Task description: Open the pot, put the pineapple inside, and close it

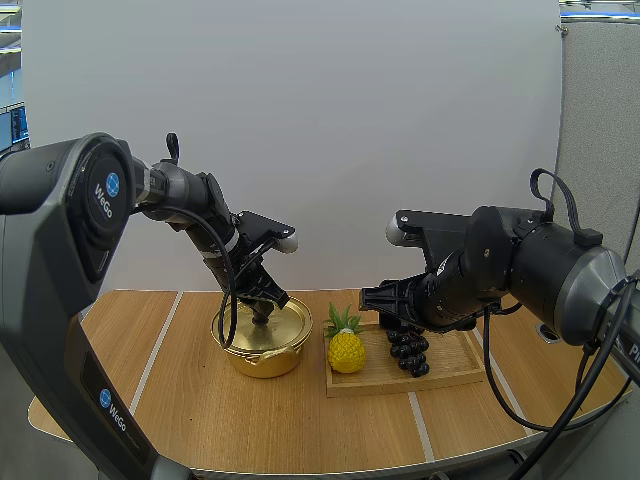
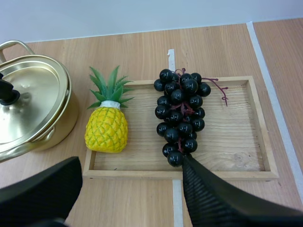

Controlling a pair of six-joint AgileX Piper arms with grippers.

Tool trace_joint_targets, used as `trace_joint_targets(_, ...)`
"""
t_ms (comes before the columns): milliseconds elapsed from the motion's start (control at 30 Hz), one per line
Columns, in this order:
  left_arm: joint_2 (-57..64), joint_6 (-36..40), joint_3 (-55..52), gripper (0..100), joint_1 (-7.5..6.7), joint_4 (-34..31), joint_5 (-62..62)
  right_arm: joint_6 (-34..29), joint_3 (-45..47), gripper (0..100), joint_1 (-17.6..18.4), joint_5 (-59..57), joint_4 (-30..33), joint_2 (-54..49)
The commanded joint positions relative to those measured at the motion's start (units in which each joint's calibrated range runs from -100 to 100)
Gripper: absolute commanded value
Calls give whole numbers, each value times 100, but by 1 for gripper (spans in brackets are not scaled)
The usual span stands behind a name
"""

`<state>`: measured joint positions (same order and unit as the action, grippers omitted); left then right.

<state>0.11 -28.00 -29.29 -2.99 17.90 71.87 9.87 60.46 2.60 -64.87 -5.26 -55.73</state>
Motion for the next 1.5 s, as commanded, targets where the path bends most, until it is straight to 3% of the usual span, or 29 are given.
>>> trace_joint_targets(0, 131, 156, 282, 0, -20, -17, 475, -24, -49, 100, -24, -8, -7, -8)
trace_joint_targets(300, 1100, 273, 1306, 0, -20, -32, 1156, -24, -49, 100, -24, -8, -7, -8)
trace_joint_targets(700, 2409, 865, 3476, 0, -20, -770, 1260, -24, -49, 100, -24, -8, -7, -8)
trace_joint_targets(1067, 2520, 1461, 5717, 0, -20, -877, 965, -24, -49, 100, -24, 165, -7, -8)
trace_joint_targets(1467, 2533, 1522, 6473, 0, -20, -1048, -382, 57, -89, 100, 77, 442, -179, 91)
